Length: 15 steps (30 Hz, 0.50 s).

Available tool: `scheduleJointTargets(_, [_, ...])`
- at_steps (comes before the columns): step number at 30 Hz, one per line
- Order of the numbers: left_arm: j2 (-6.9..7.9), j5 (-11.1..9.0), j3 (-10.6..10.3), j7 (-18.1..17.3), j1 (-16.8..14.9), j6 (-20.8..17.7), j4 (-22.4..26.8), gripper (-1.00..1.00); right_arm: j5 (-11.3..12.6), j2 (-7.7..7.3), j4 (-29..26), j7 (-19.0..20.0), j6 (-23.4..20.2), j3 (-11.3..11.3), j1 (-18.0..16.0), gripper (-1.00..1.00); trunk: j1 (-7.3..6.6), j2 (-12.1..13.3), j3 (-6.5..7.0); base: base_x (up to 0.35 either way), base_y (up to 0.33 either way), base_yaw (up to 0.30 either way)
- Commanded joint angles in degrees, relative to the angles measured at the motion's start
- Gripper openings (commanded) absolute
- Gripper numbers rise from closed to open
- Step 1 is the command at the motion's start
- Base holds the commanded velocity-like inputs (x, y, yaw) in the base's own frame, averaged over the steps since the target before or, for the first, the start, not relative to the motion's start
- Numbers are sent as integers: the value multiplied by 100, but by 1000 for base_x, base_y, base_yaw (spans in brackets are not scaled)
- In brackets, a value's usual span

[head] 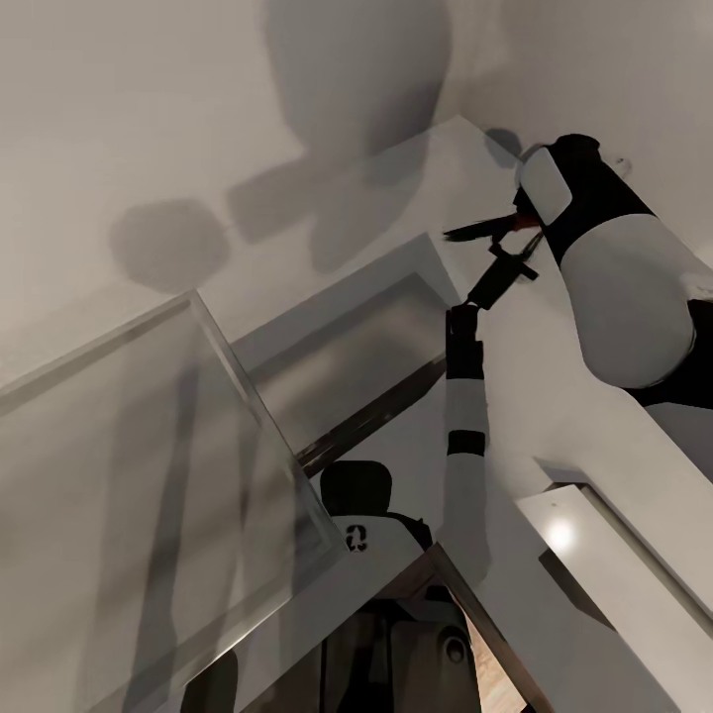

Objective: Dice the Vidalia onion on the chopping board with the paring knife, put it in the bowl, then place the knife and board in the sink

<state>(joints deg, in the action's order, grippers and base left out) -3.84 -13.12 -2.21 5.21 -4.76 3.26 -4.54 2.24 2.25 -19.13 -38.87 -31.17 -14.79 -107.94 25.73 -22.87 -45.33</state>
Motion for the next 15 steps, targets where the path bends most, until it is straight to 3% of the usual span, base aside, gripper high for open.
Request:
scheduleJointTargets(1, [-3, -44, -25, 7, -7, 34, -21, 100, 163, 3, 225, -15, 25, -34, 1, -100, 5, -5, -6, 0, 0, 0])
scheduleJointTargets(15, [5, -44, -24, 7, -7, 34, -21, 100, 171, 4, 227, -15, 23, -32, 1, -100, 5, -5, -6, 0, 0, 0])
